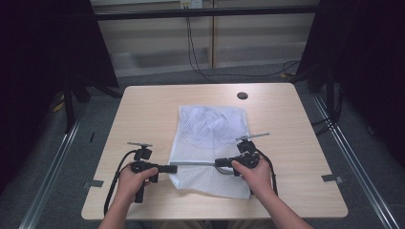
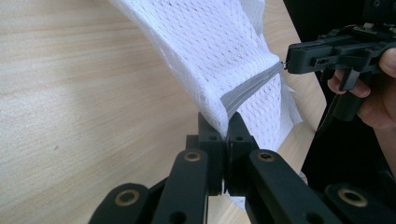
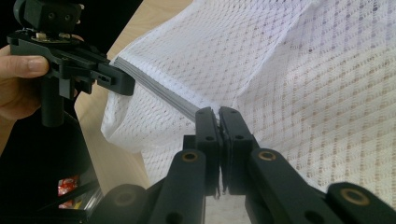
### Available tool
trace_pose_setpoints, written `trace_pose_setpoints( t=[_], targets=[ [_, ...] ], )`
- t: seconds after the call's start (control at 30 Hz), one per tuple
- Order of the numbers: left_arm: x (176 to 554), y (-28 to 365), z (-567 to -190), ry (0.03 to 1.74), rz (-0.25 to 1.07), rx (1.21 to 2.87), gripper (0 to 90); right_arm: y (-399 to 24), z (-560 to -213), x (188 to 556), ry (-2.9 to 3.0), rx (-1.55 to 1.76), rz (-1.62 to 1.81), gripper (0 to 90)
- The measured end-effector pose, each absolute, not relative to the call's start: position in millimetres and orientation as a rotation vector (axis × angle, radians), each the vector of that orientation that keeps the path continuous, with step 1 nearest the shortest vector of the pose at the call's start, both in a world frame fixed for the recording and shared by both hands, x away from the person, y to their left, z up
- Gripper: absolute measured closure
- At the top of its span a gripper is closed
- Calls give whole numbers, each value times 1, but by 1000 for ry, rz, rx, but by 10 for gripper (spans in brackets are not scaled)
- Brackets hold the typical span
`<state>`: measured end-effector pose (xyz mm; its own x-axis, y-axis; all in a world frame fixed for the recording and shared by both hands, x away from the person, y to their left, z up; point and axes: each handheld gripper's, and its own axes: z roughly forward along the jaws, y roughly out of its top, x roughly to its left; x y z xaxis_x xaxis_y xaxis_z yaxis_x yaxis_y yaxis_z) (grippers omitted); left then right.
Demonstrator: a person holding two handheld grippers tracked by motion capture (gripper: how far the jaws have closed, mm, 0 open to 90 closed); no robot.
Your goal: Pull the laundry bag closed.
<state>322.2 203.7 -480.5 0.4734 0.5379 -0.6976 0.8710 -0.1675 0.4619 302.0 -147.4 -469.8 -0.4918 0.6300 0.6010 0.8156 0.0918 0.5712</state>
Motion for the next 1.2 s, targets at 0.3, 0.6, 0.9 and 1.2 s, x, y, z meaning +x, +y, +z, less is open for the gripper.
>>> trace_pose_setpoints(
  t=[0.3, 0.6, 0.9, 1.2],
  targets=[
    [322, 204, -481, 1203, -481, 1840, 885, -148, -472, 302, -2168, -1453, -1353, 869],
    [319, 207, -480, 1196, -472, 1839, 885, -146, -473, 300, -2167, -1449, -1355, 869],
    [320, 208, -480, 1186, -470, 1844, 885, -148, -471, 300, -2152, -1458, -1358, 870],
    [319, 208, -480, 1191, -470, 1843, 885, -149, -471, 300, -2156, -1447, -1360, 870]
  ],
)
